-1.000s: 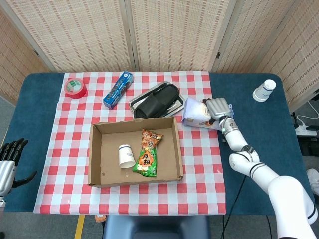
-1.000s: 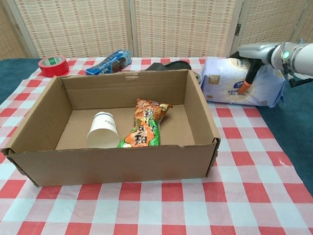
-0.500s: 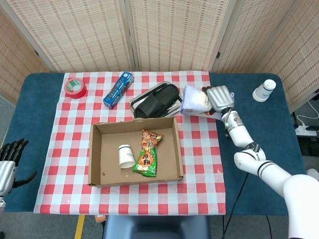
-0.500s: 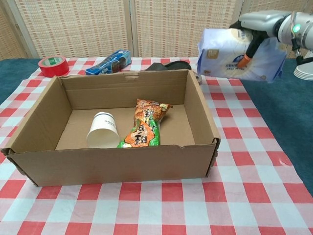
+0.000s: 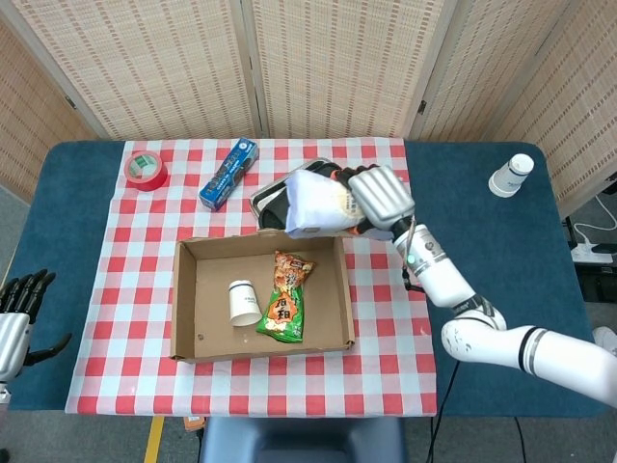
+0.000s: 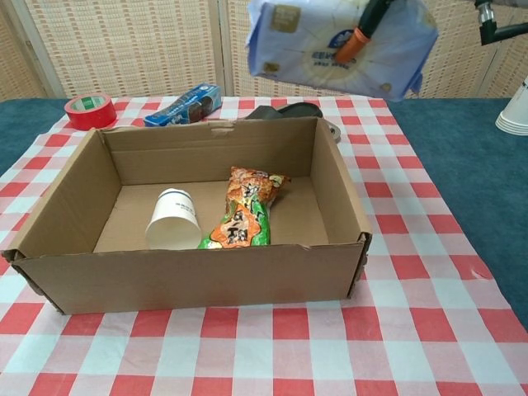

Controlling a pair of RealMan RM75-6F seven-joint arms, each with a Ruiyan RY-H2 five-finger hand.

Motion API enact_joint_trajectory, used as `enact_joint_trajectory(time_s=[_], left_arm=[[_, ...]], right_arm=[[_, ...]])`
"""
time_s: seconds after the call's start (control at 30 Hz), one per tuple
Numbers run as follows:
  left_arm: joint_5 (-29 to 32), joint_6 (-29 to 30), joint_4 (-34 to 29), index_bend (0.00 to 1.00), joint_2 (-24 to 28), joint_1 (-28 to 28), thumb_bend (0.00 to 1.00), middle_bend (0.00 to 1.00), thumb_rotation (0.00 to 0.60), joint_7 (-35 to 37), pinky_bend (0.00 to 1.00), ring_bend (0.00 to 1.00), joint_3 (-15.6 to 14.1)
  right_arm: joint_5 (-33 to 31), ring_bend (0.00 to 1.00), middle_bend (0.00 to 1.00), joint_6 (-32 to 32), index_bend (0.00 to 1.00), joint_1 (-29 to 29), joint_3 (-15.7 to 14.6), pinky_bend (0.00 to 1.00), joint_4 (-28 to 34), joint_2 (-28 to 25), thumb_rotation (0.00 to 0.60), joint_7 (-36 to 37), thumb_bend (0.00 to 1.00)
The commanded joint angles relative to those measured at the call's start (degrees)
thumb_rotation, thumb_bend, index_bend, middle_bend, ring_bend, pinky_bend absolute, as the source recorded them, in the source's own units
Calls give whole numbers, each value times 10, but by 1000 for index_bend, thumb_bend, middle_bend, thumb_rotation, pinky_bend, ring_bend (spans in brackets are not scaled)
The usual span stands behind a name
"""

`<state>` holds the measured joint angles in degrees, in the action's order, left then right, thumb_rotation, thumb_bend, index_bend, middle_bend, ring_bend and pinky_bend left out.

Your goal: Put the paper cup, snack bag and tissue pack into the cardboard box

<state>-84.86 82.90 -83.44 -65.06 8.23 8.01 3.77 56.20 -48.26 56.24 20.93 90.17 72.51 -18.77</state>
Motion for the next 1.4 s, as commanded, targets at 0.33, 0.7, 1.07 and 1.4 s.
enact_joint_trajectory(time_s=[0.33,0.7,1.07,1.4], left_arm=[[-4,9,-4,0,2,-4,220,0,600,-1,0,0,-1],[-7,20,-1,0,9,-10,220,0,600,22,0,0,0],[-7,27,3,0,13,-14,219,0,600,40,0,0,2],[-7,25,5,0,14,-13,220,0,600,45,0,0,3]], right_arm=[[30,711,654,-37,933,29,-31,895,165,11,600,-70,37],[1,633,654,-18,797,60,-58,834,112,82,600,-80,8],[-102,0,58,41,55,103,-79,6,77,105,600,-92,0],[-102,0,0,3,0,107,-79,0,80,114,600,-88,0]])
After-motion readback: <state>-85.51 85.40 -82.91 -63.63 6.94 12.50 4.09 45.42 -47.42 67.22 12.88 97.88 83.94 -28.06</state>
